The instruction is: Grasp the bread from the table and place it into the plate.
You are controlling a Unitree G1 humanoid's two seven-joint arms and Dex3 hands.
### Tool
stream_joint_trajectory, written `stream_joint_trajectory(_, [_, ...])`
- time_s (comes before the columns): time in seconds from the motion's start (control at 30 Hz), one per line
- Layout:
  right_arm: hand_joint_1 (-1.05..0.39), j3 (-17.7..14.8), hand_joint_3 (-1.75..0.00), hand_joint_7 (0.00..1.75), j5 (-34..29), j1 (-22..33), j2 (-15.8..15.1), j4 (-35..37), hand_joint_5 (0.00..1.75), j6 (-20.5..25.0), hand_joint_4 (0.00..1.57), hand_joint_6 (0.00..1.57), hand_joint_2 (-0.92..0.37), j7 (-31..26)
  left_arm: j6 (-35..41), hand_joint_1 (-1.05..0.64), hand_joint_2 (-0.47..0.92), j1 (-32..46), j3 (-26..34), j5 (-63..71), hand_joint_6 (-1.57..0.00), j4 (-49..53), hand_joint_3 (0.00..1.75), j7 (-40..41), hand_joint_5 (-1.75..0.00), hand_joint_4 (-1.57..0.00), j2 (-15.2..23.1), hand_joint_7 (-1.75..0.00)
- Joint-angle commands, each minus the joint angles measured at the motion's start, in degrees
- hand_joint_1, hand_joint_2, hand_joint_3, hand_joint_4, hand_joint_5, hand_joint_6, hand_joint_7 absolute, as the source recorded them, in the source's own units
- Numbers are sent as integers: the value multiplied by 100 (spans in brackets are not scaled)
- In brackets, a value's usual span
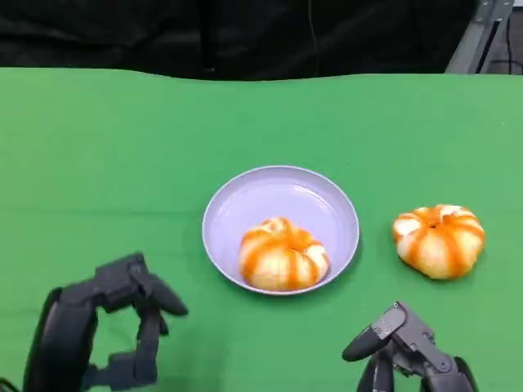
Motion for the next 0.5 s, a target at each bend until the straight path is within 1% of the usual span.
stream_joint_trajectory(0.03, [-8, -82, -132, 175, -158, 10, -63, -53, 175, -3, 70, 37, -76, -73, -29, -4, 24, 121, 74, -106, -84, -28, 158, 94, -174, -90, -103, -158])
stream_joint_trajectory(0.2, [-9, -96, -132, 175, -190, 26, -36, -75, 175, 37, 71, 36, -76, -62, -28, -7, 27, 191, 84, -185, -81, 44, 155, 34, -175, -89, -130, -161])
stream_joint_trajectory(0.5, [-8, -90, -131, 175, -197, 12, -48, -26, 175, -31, 69, 36, -75, -75, 40, -9, 31, 276, 48, -197, -79, -55, 149, 29, -175, -86, -187, -159])
